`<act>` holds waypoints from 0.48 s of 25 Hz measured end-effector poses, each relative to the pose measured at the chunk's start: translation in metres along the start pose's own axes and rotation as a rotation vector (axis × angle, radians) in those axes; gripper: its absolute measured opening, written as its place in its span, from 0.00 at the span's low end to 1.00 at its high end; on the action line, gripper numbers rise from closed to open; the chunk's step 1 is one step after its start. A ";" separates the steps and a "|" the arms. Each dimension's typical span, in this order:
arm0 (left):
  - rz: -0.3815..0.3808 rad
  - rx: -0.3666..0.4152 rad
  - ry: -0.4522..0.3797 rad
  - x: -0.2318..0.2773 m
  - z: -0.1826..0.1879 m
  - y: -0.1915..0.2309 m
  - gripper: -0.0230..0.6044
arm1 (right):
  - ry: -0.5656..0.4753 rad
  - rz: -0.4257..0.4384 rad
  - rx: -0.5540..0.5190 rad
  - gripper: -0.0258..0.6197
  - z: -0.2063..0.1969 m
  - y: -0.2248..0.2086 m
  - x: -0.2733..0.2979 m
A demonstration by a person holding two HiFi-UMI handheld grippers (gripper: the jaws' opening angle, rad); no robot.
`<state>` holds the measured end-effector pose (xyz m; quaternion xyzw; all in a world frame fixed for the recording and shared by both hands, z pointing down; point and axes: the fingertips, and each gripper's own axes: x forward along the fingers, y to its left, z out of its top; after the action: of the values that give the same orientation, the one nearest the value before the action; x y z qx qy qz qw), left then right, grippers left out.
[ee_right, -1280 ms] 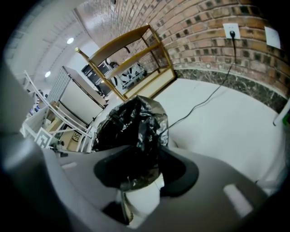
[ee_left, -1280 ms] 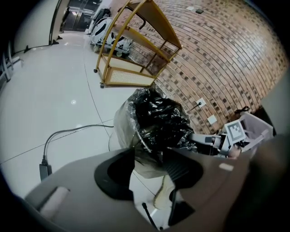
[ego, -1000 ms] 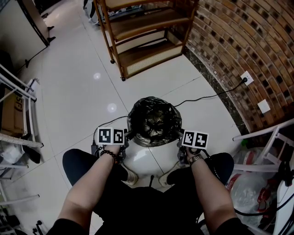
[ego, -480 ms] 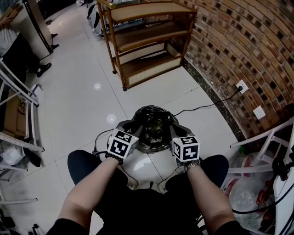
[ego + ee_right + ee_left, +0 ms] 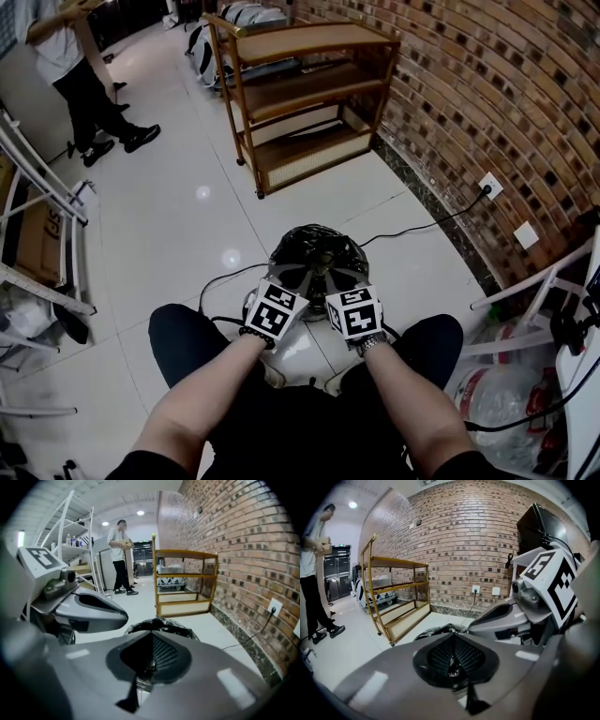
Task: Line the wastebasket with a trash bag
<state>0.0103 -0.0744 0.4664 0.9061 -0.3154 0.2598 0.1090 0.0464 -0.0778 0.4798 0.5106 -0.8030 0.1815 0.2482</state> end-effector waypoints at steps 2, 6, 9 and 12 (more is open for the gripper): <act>0.002 0.000 -0.005 -0.001 0.001 -0.003 0.04 | -0.001 0.000 -0.002 0.04 -0.001 0.002 -0.002; 0.012 -0.002 -0.012 -0.002 0.002 -0.006 0.04 | -0.008 0.001 -0.009 0.04 -0.001 0.004 -0.007; 0.011 0.000 -0.011 -0.002 0.001 -0.009 0.04 | -0.011 0.002 -0.013 0.04 -0.001 0.005 -0.009; 0.009 0.000 -0.010 -0.003 0.001 -0.011 0.04 | -0.017 0.002 -0.016 0.04 0.000 0.005 -0.011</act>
<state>0.0163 -0.0648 0.4635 0.9061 -0.3199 0.2556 0.1062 0.0453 -0.0678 0.4729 0.5093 -0.8070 0.1711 0.2450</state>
